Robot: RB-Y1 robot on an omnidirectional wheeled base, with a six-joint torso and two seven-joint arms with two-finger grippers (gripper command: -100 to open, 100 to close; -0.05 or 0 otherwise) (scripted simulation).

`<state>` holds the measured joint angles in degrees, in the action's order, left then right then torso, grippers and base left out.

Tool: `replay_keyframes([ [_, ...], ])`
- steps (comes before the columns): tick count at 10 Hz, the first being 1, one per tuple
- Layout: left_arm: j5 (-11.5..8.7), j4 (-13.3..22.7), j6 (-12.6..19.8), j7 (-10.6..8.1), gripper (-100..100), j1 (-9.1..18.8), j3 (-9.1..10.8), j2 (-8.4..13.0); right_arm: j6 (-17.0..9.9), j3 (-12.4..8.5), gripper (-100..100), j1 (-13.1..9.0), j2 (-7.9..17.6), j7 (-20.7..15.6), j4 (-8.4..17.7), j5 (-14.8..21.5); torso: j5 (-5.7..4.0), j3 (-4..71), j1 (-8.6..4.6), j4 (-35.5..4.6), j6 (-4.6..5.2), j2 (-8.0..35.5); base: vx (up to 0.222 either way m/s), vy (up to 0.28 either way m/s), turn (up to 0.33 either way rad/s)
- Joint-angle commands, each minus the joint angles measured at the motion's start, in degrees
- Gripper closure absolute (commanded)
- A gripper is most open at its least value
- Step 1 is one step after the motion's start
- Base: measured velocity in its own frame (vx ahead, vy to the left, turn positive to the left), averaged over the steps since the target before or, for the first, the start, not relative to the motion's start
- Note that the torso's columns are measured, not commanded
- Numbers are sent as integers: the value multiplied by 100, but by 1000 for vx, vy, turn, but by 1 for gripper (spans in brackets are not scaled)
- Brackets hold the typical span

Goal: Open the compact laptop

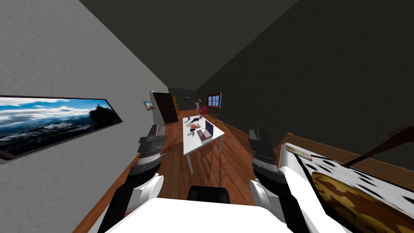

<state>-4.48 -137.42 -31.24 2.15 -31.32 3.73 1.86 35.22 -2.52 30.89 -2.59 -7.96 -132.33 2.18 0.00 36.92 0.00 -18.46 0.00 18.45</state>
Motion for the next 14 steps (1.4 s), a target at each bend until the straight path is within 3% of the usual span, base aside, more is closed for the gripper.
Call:
replay_keyframes([
  [1, 0, 0, 0, 0, 0, 0, 0, 0, 0, 0, 0, 0, 0, 0, 0, 0, 0, 844, 0, -423, 0, 424, 0, 0, 0],
  [4, 0, 0, 0, 0, 0, 0, 0, 0, 0, 0, 0, 0, 0, 0, 0, 0, 0, 3381, 0, -1692, 0, 1693, 0, 0, 0],
  [5, -55, -6, 33, -17, -100, -21, 1, 214, 0, 0, 0, 0, 0, 0, 0, 0, 0, 4227, 0, -2114, 0, 2116, 18, 14, 153],
  [6, -88, -9, 58, -27, -100, -33, 1, 302, 0, 0, 0, 1, 0, 0, 1, 0, 1, 4624, 7, -2302, -3, 2306, 30, 17, 172],
  [9, -300, -15, 314, -73, -100, -114, -10, 624, 0, -1, 0, 2, 0, 0, 2, 0, 0, 4770, -2, -2378, 1, 2372, 65, 7, 276],
  [14, -529, -33, 919, -70, -100, -218, -56, 715, 0, 0, 0, 2, 0, 0, 2, 0, -2, 4762, -7, -2384, 2, 2389, 118, -65, 290],
])
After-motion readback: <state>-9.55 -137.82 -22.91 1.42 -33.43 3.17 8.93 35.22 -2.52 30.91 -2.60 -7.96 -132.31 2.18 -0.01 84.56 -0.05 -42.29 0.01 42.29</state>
